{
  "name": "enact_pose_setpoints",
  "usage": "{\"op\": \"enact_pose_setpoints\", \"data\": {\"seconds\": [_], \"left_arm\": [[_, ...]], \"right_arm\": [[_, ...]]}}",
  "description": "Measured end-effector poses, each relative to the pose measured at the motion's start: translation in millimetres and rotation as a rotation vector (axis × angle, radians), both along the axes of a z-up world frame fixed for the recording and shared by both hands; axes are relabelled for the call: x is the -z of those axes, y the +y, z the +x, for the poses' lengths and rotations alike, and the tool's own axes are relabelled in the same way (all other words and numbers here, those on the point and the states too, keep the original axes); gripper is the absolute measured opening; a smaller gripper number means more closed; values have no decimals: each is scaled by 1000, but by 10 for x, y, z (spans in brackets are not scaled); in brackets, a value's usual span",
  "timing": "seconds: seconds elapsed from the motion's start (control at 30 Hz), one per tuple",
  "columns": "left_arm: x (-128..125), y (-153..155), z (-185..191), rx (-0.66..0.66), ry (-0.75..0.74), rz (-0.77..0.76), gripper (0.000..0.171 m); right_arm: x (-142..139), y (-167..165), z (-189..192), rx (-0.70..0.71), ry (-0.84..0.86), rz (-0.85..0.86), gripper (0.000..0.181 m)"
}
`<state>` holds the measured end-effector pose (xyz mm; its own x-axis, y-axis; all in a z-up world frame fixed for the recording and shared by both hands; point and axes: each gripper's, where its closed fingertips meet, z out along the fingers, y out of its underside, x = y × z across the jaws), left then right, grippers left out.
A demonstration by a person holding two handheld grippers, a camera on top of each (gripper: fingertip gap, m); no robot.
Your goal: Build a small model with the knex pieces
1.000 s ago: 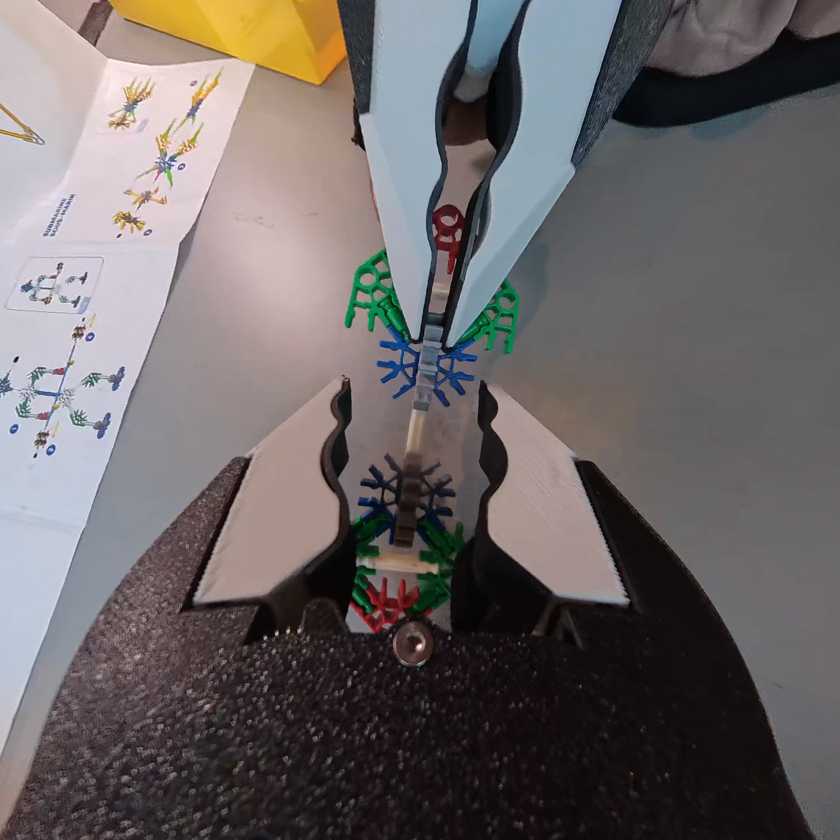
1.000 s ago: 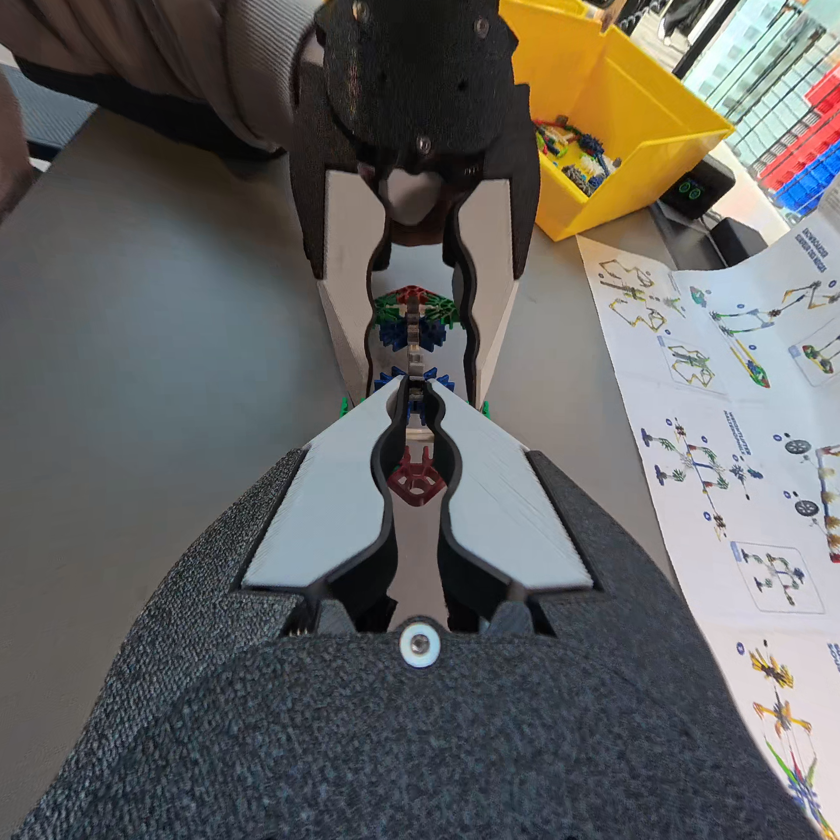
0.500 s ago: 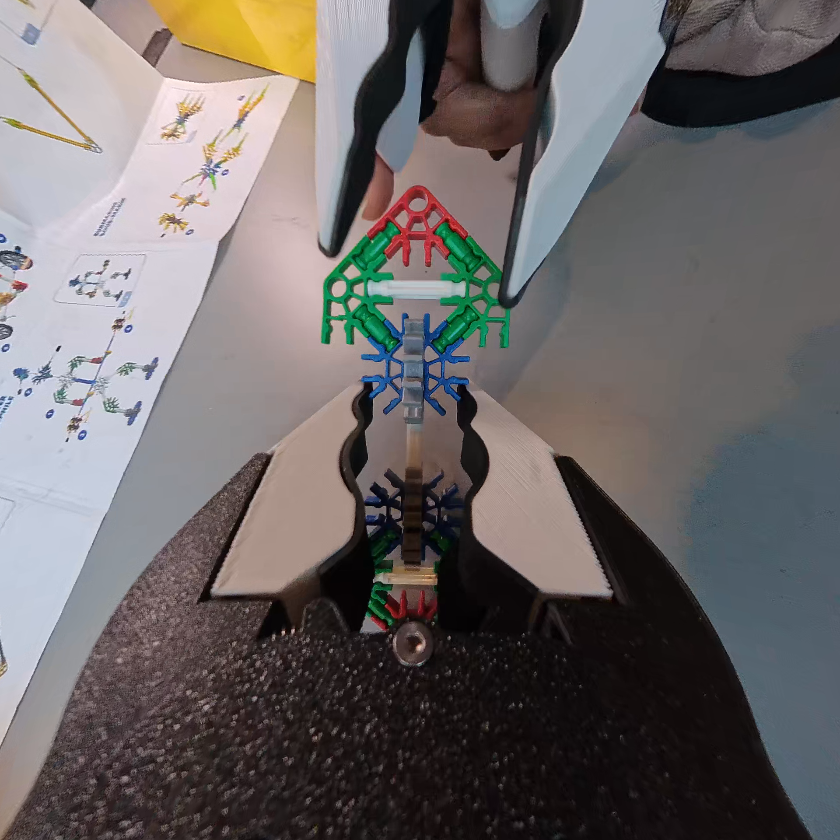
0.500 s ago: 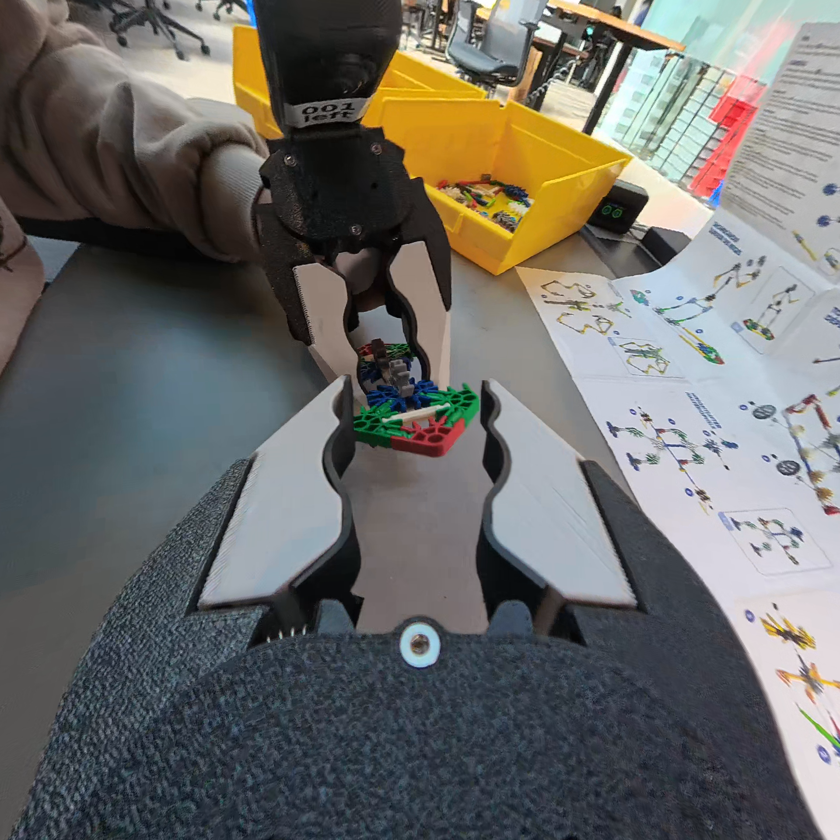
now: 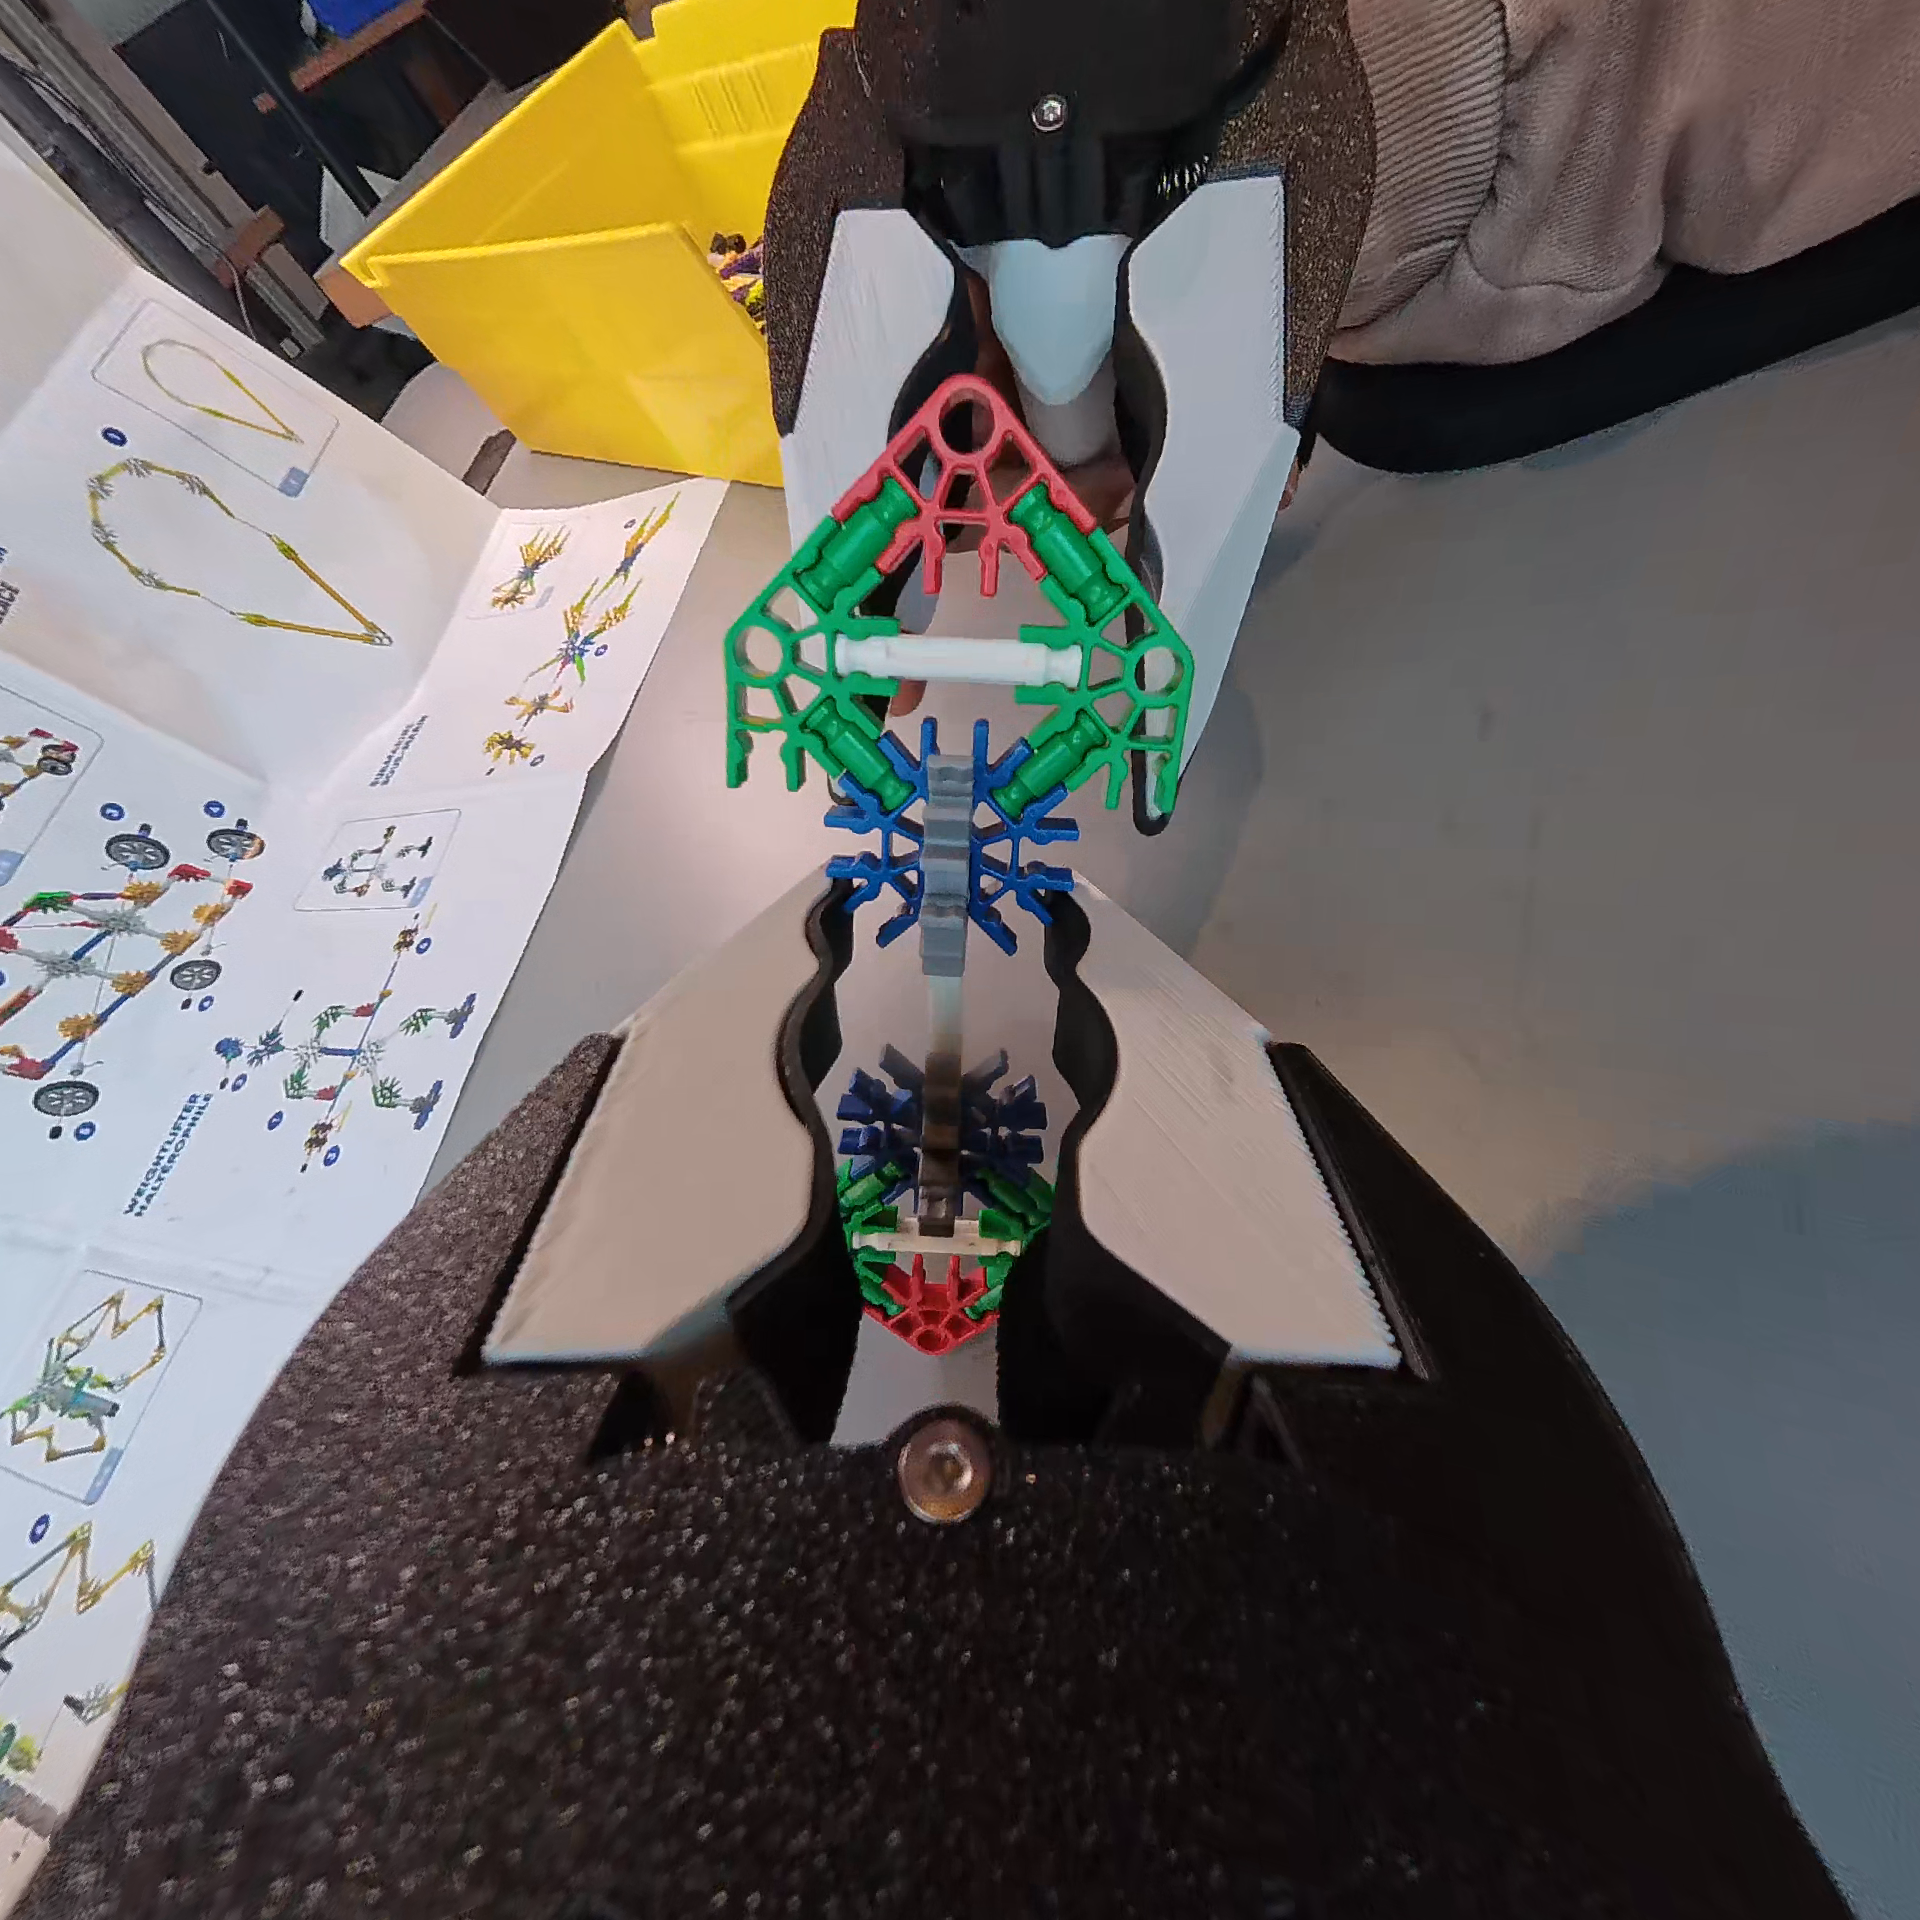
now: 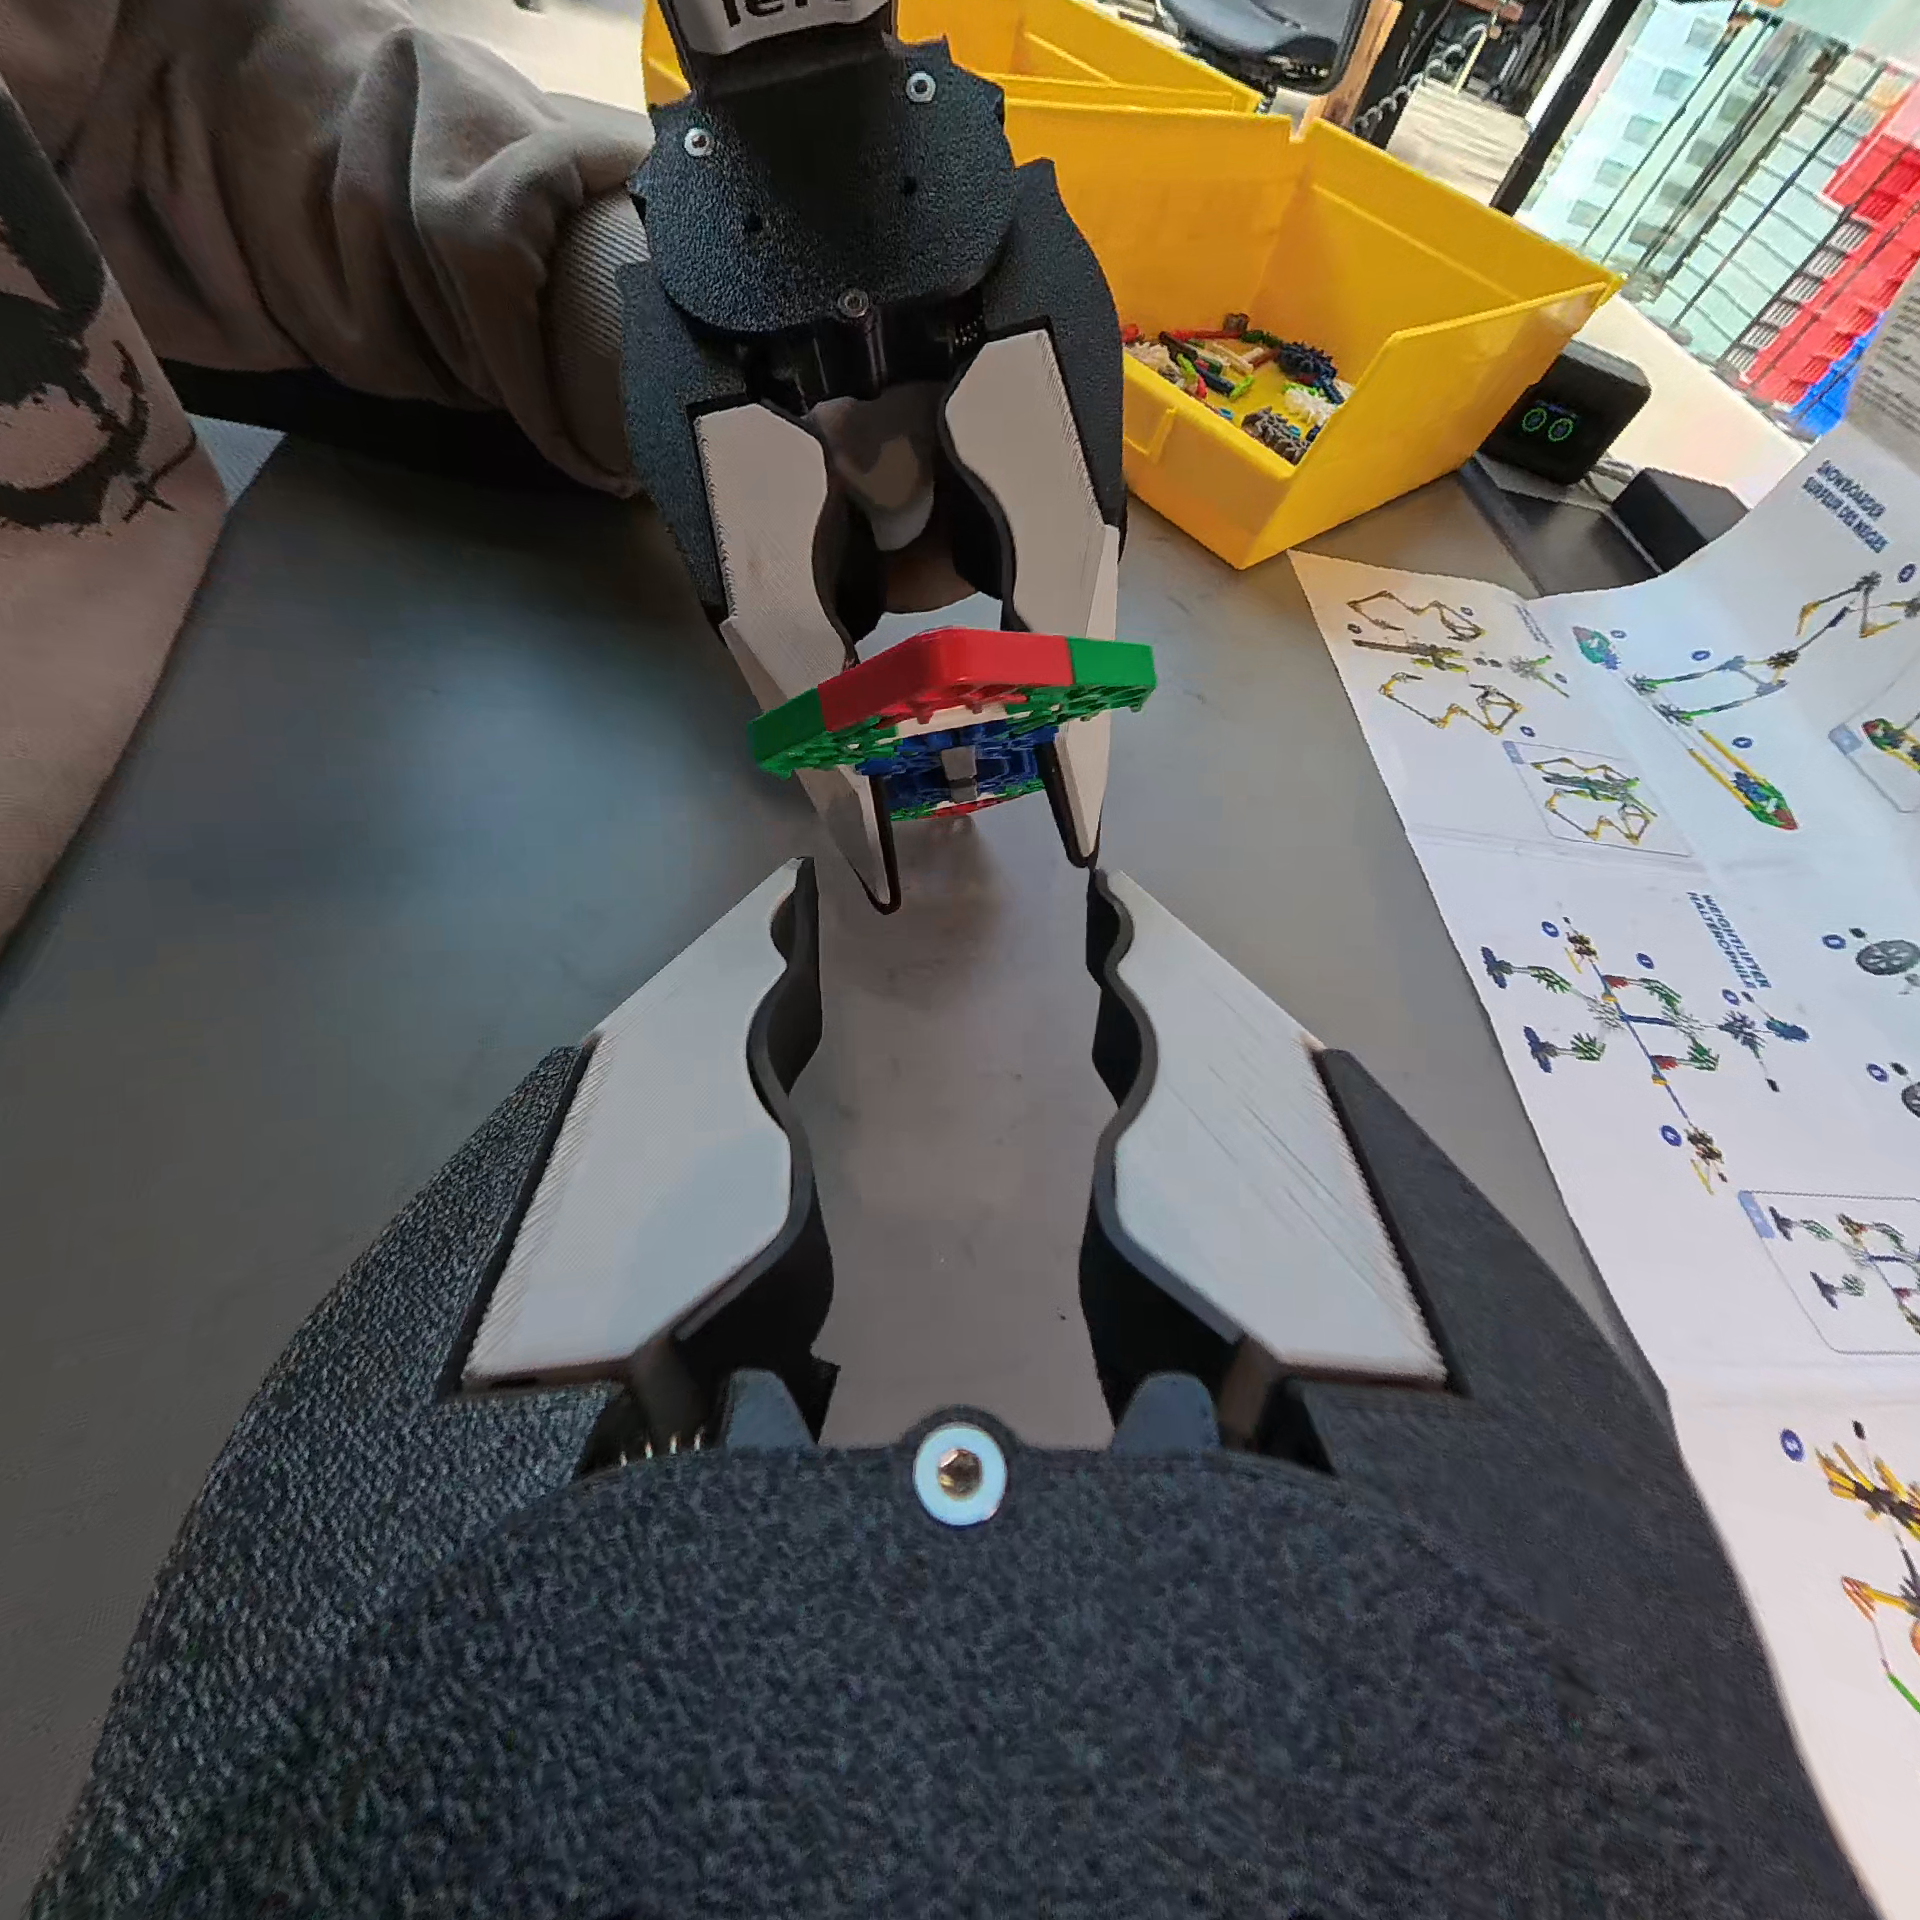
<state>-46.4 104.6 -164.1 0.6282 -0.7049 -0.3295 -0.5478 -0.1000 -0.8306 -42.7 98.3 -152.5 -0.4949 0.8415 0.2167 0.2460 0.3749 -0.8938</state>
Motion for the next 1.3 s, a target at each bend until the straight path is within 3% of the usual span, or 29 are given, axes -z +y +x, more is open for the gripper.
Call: {"op": "enact_pose_setpoints", "data": {"seconds": [0.2, 0.37, 0.67, 0.8, 1.0, 1.13, 1.3], "left_arm": [[102, -13, 8, -6, 55, -45, 35], [193, -44, 58, 10, 72, -89, 35], [155, -112, 144, 78, -125, -220, 35], [154, -179, 163, 120, -204, -276, 36], [-78, -200, 35, 158, -405, -305, 43], [-65, -234, -25, 180, -380, -300, 32], [45, -232, 89, 168, -247, -245, 17]], "right_arm": [[-166, -83, 15, -11, 40, 17, 83], [-14, -108, -29, -4, 2, 60, 70], [-34, -114, 14, -54, -56, -155, 70], [-4, -127, 37, -73, -69, -175, 70], [-30, -20, 107, -77, -74, -212, 70], [-71, -18, 100, -67, -59, -201, 70], [-205, -128, 80, -103, -18, -298, 70]]}}
